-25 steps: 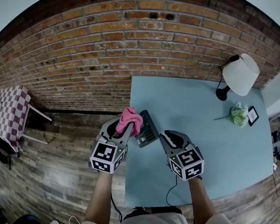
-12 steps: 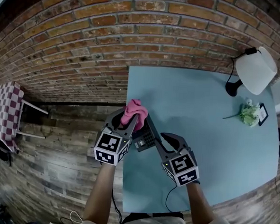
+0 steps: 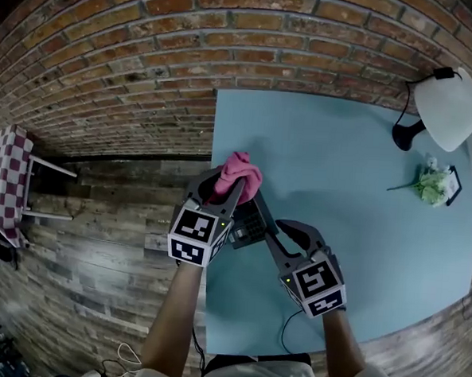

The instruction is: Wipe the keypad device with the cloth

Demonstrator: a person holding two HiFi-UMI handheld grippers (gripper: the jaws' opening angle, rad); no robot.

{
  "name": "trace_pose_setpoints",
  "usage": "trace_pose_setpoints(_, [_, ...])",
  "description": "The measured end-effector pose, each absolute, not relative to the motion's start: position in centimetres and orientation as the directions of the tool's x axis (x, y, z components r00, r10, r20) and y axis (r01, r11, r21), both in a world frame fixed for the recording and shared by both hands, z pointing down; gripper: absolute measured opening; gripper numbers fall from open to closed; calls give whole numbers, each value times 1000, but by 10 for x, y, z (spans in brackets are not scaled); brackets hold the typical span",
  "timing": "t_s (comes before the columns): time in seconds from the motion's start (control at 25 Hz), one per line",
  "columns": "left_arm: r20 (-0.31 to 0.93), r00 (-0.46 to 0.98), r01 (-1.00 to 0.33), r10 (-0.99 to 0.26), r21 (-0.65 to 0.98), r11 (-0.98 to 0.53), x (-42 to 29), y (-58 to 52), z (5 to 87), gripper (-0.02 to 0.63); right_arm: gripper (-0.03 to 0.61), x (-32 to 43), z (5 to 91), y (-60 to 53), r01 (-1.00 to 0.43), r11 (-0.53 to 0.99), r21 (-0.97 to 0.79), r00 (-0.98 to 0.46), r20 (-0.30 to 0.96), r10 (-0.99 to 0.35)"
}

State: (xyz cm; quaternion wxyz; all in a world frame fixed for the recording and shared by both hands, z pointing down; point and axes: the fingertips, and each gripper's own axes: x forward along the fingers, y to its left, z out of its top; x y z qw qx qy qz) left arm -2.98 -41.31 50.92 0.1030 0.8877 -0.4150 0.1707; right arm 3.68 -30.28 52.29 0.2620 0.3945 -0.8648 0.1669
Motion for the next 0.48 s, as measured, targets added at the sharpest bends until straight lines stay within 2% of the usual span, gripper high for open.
trace_pose_setpoints(0.48, [385, 574, -802, -723, 86, -591, -42, -406, 525, 166, 124, 36, 524, -303, -788, 609, -94, -554, 539, -634])
